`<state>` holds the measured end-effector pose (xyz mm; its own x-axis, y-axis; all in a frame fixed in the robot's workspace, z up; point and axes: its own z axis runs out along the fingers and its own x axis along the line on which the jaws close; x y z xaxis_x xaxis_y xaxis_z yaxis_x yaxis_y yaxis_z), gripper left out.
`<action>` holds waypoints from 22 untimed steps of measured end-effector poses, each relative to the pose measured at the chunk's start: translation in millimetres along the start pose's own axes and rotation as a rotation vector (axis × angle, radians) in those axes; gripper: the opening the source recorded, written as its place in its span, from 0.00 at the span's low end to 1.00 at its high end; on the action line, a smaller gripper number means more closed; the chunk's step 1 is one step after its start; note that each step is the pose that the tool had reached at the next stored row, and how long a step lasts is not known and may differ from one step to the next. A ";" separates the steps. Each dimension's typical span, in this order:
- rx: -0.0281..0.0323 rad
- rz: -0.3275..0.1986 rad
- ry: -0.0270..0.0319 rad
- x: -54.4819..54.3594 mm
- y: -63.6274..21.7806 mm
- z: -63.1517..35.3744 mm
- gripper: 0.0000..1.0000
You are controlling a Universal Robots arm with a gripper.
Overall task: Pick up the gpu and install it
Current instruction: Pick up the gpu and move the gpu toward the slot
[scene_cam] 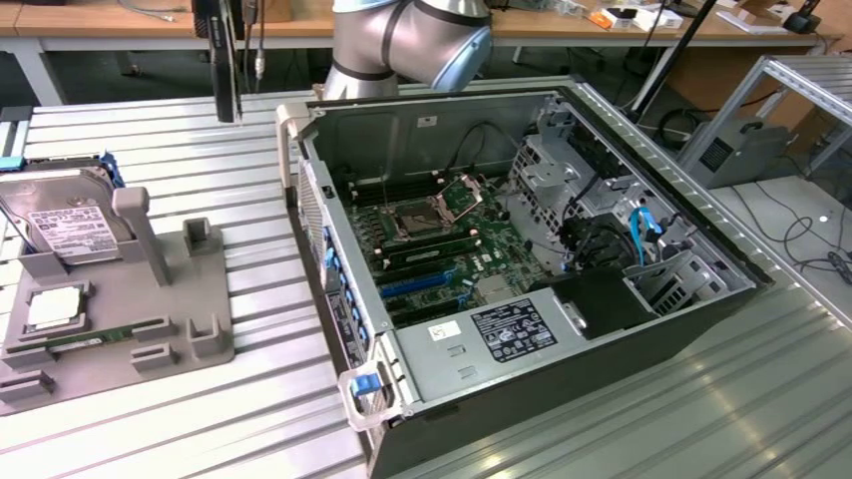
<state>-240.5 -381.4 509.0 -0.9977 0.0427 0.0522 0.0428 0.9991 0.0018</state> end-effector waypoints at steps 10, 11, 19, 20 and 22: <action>0.0017 0.000 0.0178 -23.9 0.6 10.9 0.27; 0.0017 0.000 0.0192 -25.8 0.7 12.0 0.27; 0.0021 0.000 0.0294 -38.7 -1.6 22.4 0.27; 0.0023 0.000 0.0301 -39.6 -1.9 23.1 0.27; 0.0025 0.000 0.0318 -41.7 -2.9 24.9 0.27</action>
<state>-200.4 -386.0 482.0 -0.9956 0.0426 0.0839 0.0427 0.9991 -0.0007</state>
